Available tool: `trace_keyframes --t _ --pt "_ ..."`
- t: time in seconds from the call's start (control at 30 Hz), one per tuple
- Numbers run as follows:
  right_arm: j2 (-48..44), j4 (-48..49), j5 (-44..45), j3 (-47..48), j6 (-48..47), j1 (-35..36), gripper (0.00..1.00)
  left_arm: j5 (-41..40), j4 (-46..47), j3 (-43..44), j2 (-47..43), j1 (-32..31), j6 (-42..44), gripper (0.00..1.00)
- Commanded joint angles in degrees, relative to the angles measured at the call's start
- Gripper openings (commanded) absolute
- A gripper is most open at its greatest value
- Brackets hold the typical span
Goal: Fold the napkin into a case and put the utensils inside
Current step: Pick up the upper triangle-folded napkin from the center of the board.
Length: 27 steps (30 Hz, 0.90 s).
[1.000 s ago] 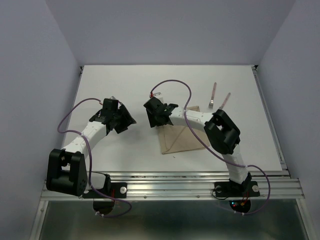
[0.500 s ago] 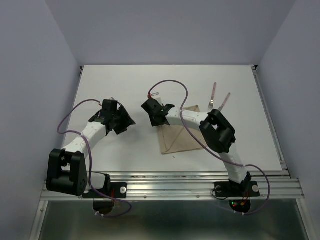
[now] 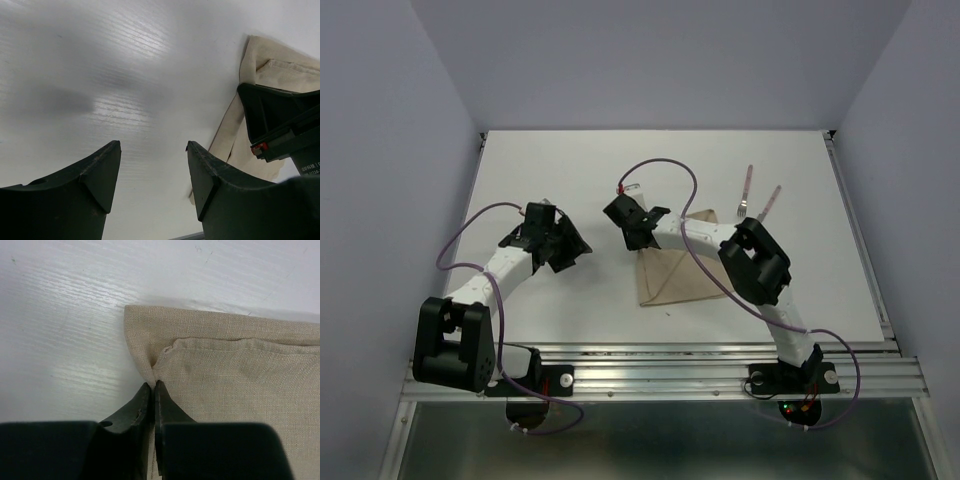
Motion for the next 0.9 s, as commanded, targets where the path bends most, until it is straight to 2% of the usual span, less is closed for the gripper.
trace_keyframes --t 0.0,0.07,0.13,0.27,0.33,0.53,0.77,0.87 --pt "0.8 1.4 0.3 1.7 1.0 -0.4 0.05 0.8 1.5 -1.2 -0.9 0.3 1.1 0.66" --pt "0.5 1.8 -0.7 1.1 1.5 -1.0 0.01 2.4 2.6 -1.7 -0.7 0.2 1.1 0.66" --pt "-0.4 3.0 -2.3 0.4 2.3 -2.7 0.01 4.6 5.2 -3.3 -1.2 0.1 1.2 0.68" --pt "-2.2 6.5 -8.0 -2.1 3.1 -4.8 0.01 11.4 11.8 -6.5 -2.1 -3.0 0.7 0.94" --pt "-2.9 7.1 -9.8 -2.2 3.9 -5.4 0.01 12.7 14.9 -6.9 -1.4 -6.2 0.8 0.99" --pt "-4.6 8.5 -14.1 -2.2 5.4 -5.9 0.01 14.2 20.8 -5.3 5.5 -12.5 1.0 0.98" --pt "-5.9 8.8 -15.9 -2.6 6.1 -6.5 0.01 16.6 25.6 -3.2 13.4 -15.8 1.3 0.94" --pt "-6.4 9.0 -16.0 -3.0 6.1 -6.5 0.01 17.1 27.0 -2.3 15.7 -16.8 0.3 0.89"
